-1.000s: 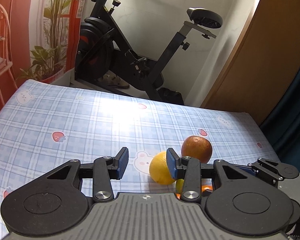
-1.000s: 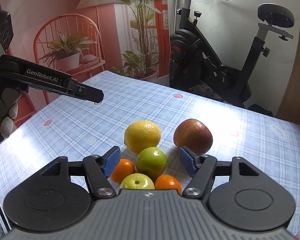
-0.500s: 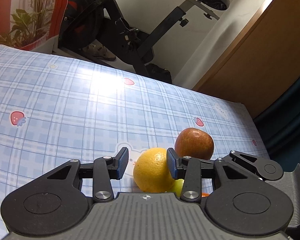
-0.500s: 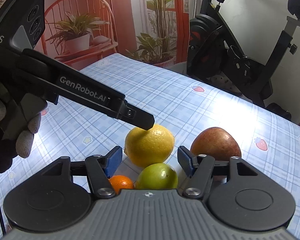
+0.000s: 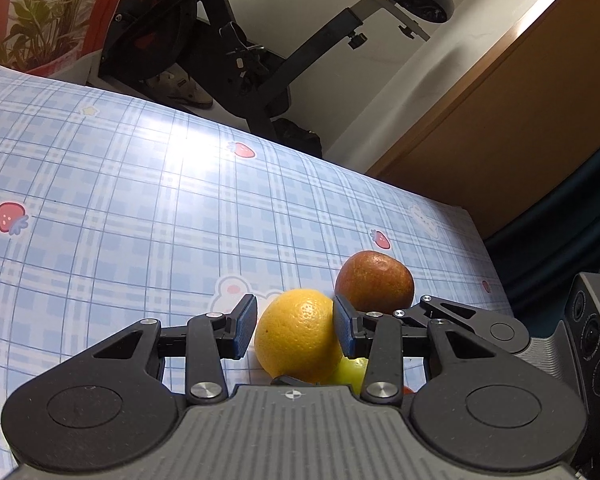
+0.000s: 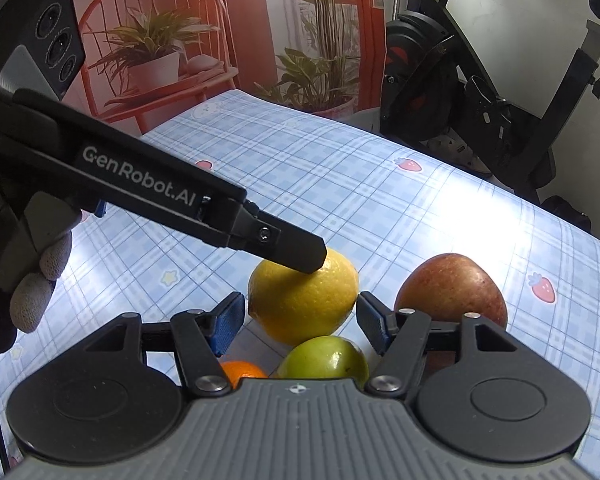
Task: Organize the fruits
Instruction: 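Grasp another yellow orange with the left tool while the right tool grasps another lemon, then carry the yellow orange and lemon over the cream plate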
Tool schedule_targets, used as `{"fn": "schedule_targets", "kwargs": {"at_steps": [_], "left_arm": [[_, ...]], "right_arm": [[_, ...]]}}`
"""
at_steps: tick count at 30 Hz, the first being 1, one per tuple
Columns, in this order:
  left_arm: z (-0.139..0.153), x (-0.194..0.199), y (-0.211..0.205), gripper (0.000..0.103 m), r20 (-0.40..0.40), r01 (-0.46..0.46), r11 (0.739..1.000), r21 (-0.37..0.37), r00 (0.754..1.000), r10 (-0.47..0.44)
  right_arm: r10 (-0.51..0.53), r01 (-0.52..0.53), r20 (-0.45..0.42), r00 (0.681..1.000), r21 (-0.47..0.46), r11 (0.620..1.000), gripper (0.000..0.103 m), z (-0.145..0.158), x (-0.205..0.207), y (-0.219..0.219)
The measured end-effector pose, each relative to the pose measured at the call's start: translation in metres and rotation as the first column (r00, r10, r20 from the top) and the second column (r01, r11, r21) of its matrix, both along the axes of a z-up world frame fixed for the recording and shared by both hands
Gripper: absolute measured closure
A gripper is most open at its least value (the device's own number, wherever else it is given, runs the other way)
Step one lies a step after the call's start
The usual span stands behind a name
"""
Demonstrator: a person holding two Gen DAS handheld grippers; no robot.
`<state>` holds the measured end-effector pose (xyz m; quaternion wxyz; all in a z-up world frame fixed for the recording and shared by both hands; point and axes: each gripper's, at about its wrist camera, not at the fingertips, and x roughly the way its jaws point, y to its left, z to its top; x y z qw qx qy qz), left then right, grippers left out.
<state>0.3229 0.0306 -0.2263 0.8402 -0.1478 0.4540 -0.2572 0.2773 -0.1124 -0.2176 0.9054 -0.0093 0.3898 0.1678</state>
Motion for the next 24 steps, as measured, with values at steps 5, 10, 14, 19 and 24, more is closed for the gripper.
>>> {"fn": "schedule_targets", "kwargs": {"at_steps": [5, 10, 14, 19, 24], "left_arm": [[0.000, 0.000, 0.001, 0.063, -0.001, 0.013, 1.000, -0.015, 1.000, -0.013], [0.003, -0.003, -0.001, 0.065, 0.009, 0.025, 1.000, 0.000, 1.000, -0.025], [0.011, -0.009, 0.004, 0.065, 0.020, 0.013, 1.000, -0.007, 1.000, -0.013], [0.033, -0.026, 0.008, 0.065, 0.051, 0.016, 1.000, 0.005, 0.999, -0.017], [0.057, -0.052, 0.006, 0.065, 0.096, 0.016, 1.000, 0.013, 0.995, -0.018]], "right_arm": [[-0.001, 0.001, -0.002, 1.000, -0.002, 1.000, 0.040, -0.001, 0.003, 0.000], [0.000, 0.000, 0.007, 1.000, 0.000, 1.000, 0.040, 0.001, -0.001, 0.002], [0.001, -0.001, 0.028, 1.000, 0.012, 1.000, 0.040, 0.007, -0.007, 0.005], [0.012, -0.013, 0.062, 0.998, 0.009, 1.000, 0.040, 0.025, -0.023, 0.011], [0.011, -0.012, 0.100, 0.995, 0.013, 1.000, 0.040, 0.048, -0.048, 0.014]]}}
